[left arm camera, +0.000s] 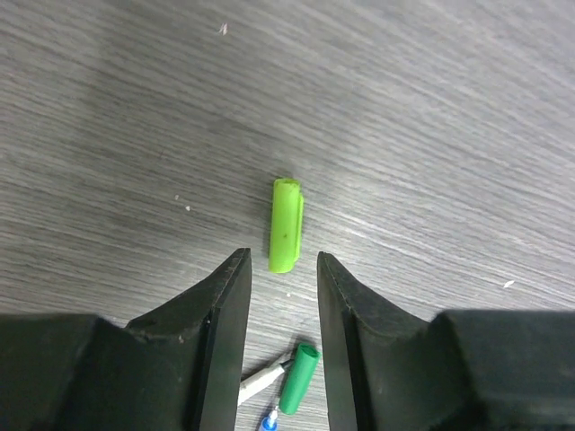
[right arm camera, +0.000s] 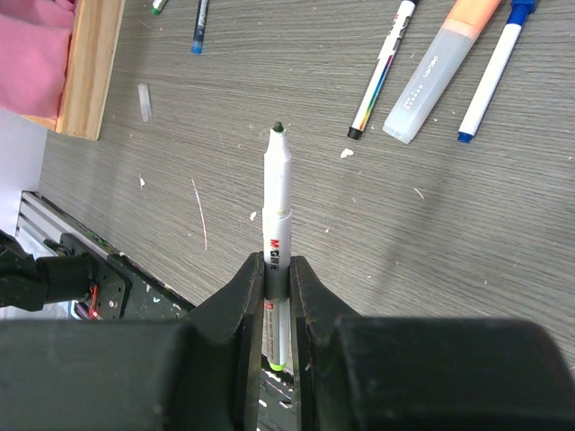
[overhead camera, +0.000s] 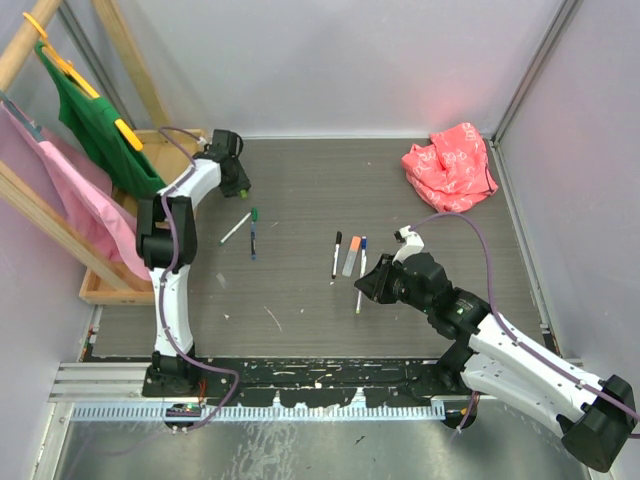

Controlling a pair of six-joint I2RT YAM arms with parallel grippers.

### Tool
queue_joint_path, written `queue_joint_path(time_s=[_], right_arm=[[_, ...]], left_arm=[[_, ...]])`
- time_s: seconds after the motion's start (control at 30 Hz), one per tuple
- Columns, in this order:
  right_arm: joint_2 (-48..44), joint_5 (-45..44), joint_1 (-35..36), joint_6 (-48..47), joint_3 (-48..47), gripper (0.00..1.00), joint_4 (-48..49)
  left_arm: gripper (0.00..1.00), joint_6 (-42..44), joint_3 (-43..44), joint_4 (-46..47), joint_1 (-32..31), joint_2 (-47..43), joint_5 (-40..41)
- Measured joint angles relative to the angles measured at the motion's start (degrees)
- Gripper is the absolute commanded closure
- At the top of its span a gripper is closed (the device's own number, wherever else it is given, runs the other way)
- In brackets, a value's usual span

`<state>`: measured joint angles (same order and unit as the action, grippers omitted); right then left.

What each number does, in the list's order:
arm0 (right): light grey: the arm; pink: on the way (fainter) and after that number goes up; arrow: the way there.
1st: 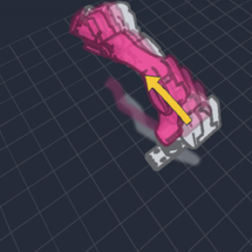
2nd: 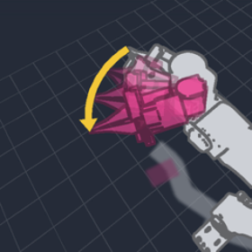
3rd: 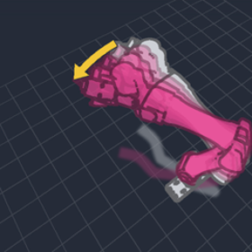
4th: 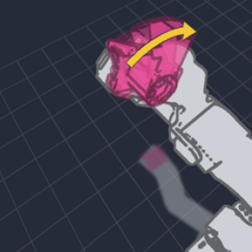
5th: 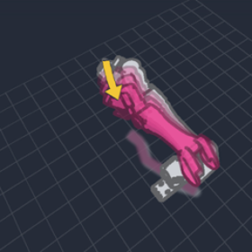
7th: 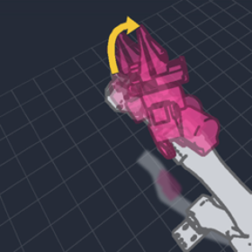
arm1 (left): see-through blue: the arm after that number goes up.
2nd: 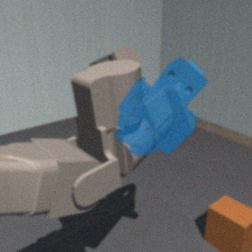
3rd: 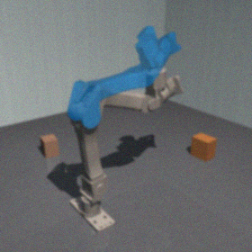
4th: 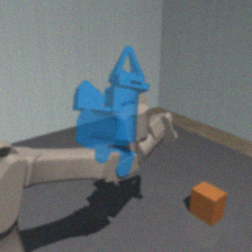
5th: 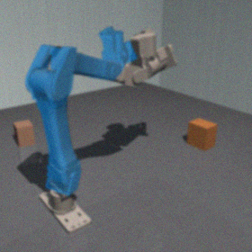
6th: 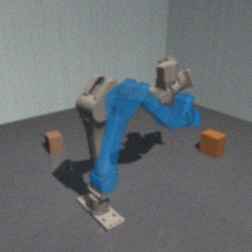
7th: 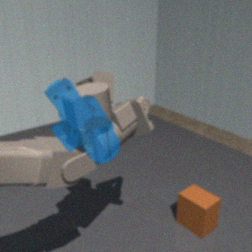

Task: Insert the pens into the pen caps
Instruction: Pick up the pen cap from the center of the board.

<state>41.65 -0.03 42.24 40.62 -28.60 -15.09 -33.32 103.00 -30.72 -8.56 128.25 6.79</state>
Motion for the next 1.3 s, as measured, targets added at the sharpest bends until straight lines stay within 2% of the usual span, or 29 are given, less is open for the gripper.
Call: queue_joint_path(time_s=[0.4, 0.7, 1.3], right_arm=[[0.0, 0.02, 0.0, 0.0, 0.0, 1.0, 0.0], [-0.02, 0.04, 0.0, 0.0, 0.0, 1.0, 0.0], [-0.07, 0.17, 0.0, 0.0, 0.0, 1.0, 0.0]], left_arm=[[0.63, 1.27, 8.39, -1.29, 0.0, 2.36, 0.37], [0.63, 1.49, 8.55, -3.5, 0.0, 5.57, 1.11], [0.65, 4.0, 9.51, -5.7, -0.07, 5.9, 2.45]])
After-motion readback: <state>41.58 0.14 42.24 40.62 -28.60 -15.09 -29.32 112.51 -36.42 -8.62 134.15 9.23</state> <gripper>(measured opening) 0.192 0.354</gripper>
